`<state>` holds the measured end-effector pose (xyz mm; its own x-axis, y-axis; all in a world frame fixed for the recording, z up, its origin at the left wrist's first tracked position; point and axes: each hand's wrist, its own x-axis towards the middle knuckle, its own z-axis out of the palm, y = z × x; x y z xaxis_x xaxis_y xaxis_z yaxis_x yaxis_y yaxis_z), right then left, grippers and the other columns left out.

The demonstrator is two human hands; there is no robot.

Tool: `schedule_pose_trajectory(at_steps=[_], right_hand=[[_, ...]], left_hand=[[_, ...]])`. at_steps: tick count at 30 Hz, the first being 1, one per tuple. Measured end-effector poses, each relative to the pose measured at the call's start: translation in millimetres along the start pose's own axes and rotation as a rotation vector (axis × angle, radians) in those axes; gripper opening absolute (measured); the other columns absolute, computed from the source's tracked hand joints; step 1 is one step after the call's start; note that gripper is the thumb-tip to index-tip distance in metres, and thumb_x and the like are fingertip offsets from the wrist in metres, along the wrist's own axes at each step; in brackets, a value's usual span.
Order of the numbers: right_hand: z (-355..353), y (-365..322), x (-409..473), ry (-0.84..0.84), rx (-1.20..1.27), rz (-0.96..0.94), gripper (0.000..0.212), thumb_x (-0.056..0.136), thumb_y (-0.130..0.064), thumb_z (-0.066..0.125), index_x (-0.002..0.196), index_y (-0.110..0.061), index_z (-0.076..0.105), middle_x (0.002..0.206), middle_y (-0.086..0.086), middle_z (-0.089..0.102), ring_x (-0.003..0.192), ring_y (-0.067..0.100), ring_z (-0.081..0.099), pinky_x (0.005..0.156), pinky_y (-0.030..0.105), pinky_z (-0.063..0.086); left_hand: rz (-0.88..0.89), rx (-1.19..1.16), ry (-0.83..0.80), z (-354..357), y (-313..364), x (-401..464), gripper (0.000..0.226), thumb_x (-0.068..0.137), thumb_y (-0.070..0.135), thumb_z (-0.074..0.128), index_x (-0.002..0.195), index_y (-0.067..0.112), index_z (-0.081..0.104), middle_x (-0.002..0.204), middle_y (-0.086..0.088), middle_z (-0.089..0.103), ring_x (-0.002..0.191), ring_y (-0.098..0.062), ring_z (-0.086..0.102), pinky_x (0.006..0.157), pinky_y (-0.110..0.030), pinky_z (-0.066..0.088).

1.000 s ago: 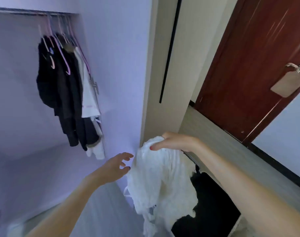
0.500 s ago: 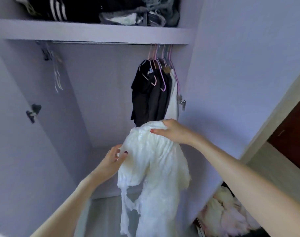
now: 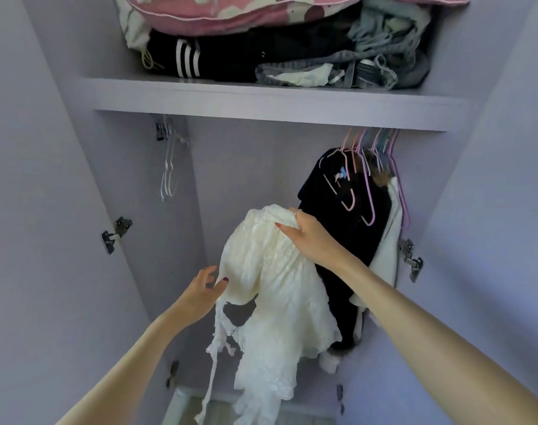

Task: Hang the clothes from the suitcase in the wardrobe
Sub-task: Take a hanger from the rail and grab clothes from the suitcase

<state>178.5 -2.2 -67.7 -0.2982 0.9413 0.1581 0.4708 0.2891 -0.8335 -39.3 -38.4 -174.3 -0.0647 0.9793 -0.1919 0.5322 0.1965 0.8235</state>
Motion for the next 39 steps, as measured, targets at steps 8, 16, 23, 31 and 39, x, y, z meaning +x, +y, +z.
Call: schedule_pose_trajectory(at_steps=[8, 16, 23, 31, 39], right_hand=[[15, 15, 72, -0.091, 0.060, 0.014, 0.048, 0.098, -0.028, 0.044, 0.139, -0.004, 0.036, 0.137, 0.011, 0.049, 0.126, 0.022, 0.047, 0.109, 0.037, 0.037], [30, 18, 129, -0.062, 0.176, 0.019, 0.031, 0.100, -0.017, 0.042, 0.128, -0.008, 0.045, 0.111, 0.000, 0.056, 0.102, 0.012, 0.054, 0.091, 0.022, 0.042], [43, 39, 168, 0.042, 0.299, 0.168, 0.022, 0.097, -0.020, 0.047, 0.117, -0.014, 0.056, 0.110, 0.003, 0.063, 0.103, 0.015, 0.059, 0.094, 0.029, 0.045], [54, 82, 176, 0.075, 0.285, 0.422, 0.017, 0.093, -0.022, 0.056, 0.106, -0.011, 0.058, 0.107, 0.013, 0.066, 0.093, 0.023, 0.065, 0.076, 0.027, 0.051], [52, 94, 184, -0.202, 0.217, 0.510, 0.036, 0.083, -0.018, 0.067, 0.114, -0.001, 0.060, 0.120, 0.013, 0.064, 0.107, 0.021, 0.061, 0.096, 0.035, 0.048]], left_hand=[[-0.164, -0.151, -0.014, -22, -9, 59, 0.079, 0.087, 0.052, 0.052, 0.147, 0.032, 0.006, 0.156, 0.000, 0.013, 0.139, -0.022, 0.027, 0.111, -0.046, 0.031], [-0.123, -0.523, -0.205, -43, -9, 101, 0.079, 0.057, 0.053, 0.082, 0.123, 0.025, 0.048, 0.114, 0.011, 0.063, 0.104, -0.010, 0.061, 0.095, -0.039, 0.046], [-0.038, -0.699, -0.042, -85, -5, 153, 0.027, 0.084, 0.010, 0.065, 0.111, 0.010, 0.062, 0.105, -0.007, 0.069, 0.099, -0.025, 0.066, 0.072, -0.032, 0.057], [0.210, -0.456, 0.175, -115, 37, 185, 0.013, 0.089, 0.005, 0.058, 0.098, 0.015, 0.061, 0.088, 0.002, 0.065, 0.082, -0.018, 0.062, 0.071, -0.025, 0.052], [0.446, -0.057, 0.060, -122, 68, 201, 0.020, 0.086, 0.006, 0.062, 0.078, 0.024, 0.063, 0.083, 0.004, 0.065, 0.074, 0.002, 0.058, 0.073, -0.013, 0.043]])
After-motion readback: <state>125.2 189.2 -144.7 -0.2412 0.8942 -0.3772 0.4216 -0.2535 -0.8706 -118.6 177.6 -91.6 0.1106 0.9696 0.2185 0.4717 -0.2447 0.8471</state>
